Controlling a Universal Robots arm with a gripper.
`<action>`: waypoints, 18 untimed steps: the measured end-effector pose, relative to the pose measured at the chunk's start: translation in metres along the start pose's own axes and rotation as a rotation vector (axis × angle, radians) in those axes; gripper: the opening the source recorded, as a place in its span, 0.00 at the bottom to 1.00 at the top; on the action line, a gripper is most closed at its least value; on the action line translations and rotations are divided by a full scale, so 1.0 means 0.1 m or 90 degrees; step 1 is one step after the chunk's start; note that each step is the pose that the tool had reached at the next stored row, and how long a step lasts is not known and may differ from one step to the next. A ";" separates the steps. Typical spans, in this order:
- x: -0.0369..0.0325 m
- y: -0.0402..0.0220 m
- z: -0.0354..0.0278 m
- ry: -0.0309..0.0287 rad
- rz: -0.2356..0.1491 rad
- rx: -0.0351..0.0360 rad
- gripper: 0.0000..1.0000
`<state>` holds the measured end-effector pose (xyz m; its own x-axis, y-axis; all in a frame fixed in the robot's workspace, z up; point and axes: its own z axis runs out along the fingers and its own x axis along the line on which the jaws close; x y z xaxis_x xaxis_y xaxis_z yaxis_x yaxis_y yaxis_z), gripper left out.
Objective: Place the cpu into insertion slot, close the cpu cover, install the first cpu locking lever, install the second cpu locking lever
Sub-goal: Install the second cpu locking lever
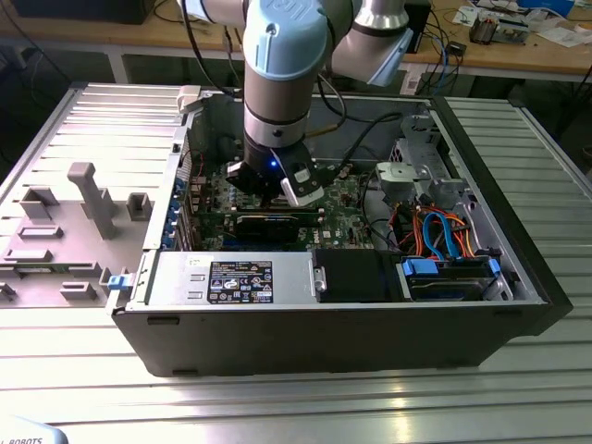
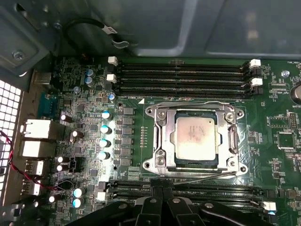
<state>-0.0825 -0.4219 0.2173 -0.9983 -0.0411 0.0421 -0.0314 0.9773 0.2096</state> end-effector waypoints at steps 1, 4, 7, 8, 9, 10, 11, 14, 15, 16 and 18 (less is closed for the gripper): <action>0.006 -0.002 0.006 0.0000 0.000 -0.0007 0.11; 0.071 -0.004 0.039 -0.0001 0.000 -0.0032 0.11; 0.075 0.013 0.049 -0.0003 0.001 -0.0049 0.11; 0.074 0.018 0.055 -0.0004 0.001 -0.0055 0.11; 0.073 0.019 0.060 -0.0004 0.001 -0.0061 0.11; 0.073 0.019 0.074 -0.0004 0.001 -0.0067 0.11; 0.073 0.018 0.084 -0.0005 0.001 -0.0070 0.11; 0.074 0.017 0.119 -0.0005 0.001 -0.0087 0.11; 0.079 0.018 0.129 -0.0006 0.001 -0.0096 0.11; 0.081 0.019 0.132 -0.0006 0.001 -0.0101 0.11; 0.086 0.026 0.149 -0.0006 0.001 -0.0127 0.11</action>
<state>-0.0919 -0.4166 0.2037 -0.9983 -0.0398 0.0414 -0.0293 0.9730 0.2290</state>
